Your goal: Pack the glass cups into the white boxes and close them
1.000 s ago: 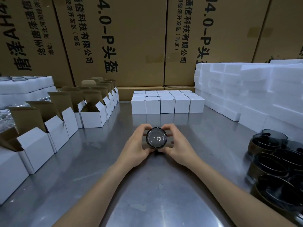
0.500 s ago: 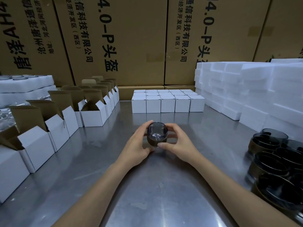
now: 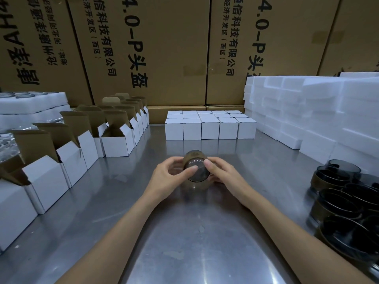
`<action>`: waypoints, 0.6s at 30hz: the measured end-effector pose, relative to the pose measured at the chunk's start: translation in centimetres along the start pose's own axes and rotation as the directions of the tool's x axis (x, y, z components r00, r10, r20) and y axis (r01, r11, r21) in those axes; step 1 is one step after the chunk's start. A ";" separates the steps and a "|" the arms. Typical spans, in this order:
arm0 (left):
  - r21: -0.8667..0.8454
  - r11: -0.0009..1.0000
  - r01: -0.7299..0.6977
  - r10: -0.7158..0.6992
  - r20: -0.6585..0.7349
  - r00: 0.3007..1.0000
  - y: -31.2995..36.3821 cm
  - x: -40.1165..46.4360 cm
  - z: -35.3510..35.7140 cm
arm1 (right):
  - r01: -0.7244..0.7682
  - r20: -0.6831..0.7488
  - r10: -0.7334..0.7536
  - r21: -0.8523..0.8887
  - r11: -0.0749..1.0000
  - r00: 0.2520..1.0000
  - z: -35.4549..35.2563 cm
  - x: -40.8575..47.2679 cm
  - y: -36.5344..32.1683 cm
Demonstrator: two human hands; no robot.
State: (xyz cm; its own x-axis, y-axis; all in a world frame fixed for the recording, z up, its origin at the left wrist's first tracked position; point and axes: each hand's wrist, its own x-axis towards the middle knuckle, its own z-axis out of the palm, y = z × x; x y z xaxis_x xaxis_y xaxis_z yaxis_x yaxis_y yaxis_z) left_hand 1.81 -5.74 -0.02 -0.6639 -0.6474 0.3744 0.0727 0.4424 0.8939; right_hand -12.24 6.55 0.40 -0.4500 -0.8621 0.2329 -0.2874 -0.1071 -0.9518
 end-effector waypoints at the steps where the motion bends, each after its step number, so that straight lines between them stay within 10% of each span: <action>1: -0.016 1.000 0.023 -0.023 -0.011 1.000 0.0 0.0 0.0 | -0.002 0.010 0.002 -0.020 1.000 1.000 0.0 0.0 0.1; 18: -0.051 0.990 0.130 -0.128 0.045 0.991 0.5 -0.2 -0.5 | -0.026 0.040 0.031 -0.118 0.993 0.999 0.2 -0.3 -0.1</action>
State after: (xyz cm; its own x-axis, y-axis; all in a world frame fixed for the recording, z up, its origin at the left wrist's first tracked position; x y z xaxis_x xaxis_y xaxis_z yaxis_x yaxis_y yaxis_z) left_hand 2.34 -5.68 0.49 -0.7009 -0.6697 0.2455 0.0239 0.3219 0.9465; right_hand -11.93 6.75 0.38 -0.4241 -0.8843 0.1954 -0.3736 -0.0258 -0.9272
